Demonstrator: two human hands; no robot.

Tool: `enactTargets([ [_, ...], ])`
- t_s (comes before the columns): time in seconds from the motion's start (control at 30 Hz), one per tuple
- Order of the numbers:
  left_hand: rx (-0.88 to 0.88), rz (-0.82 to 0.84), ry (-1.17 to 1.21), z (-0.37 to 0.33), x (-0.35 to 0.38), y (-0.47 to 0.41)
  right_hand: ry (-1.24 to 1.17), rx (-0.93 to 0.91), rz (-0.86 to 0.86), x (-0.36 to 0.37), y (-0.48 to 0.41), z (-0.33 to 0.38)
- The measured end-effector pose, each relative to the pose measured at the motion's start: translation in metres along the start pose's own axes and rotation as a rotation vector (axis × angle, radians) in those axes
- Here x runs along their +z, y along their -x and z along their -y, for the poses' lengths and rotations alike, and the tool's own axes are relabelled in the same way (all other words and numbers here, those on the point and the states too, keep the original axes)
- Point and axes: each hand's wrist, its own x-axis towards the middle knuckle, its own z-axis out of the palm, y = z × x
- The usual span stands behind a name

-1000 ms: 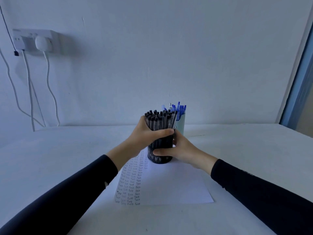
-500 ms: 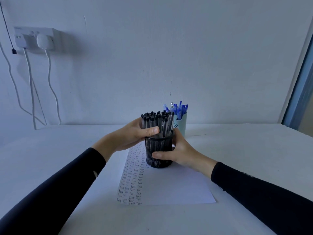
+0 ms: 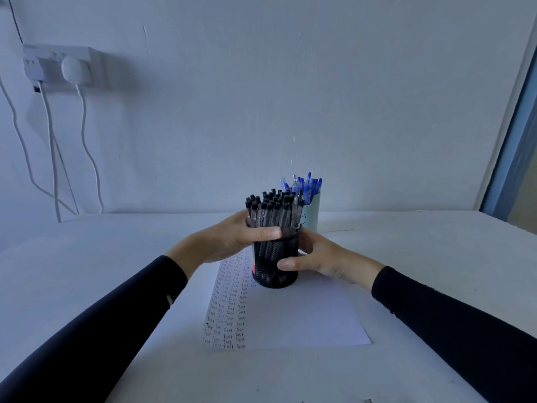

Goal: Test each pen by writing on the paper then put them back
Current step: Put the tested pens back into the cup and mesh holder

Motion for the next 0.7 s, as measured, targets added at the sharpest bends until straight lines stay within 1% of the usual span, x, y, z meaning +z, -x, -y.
enactTargets([
  [0.07, -0.014, 0.029, -0.042, 0.001, 0.002, 0.001, 0.085, 0.035, 0.036, -0.001, 0.003, 0.0],
  [0.17, -0.058, -0.017, -0.058, 0.001, 0.004, 0.002, 0.328, 0.145, 0.085, -0.006, 0.01, -0.001],
  [0.23, -0.06, -0.046, -0.09, 0.003, 0.002, 0.003, 0.503, 0.142, 0.118, -0.01, 0.012, -0.009],
  [0.3, -0.055, -0.097, -0.124, 0.003, -0.006, 0.001, 0.607, 0.129, 0.143, -0.013, 0.012, -0.018],
  [0.4, -0.047, -0.223, -0.097, 0.004, -0.026, -0.009, 0.643, 0.208, 0.117, -0.017, 0.015, -0.02],
  [0.57, -0.123, -0.419, -0.163, 0.028, -0.055, -0.034, 0.626, 0.188, 0.092, -0.017, 0.018, -0.018],
  [0.7, -0.171, -0.503, -0.159, 0.045, -0.064, -0.051, 0.613, 0.18, 0.098, -0.017, 0.017, -0.017],
])
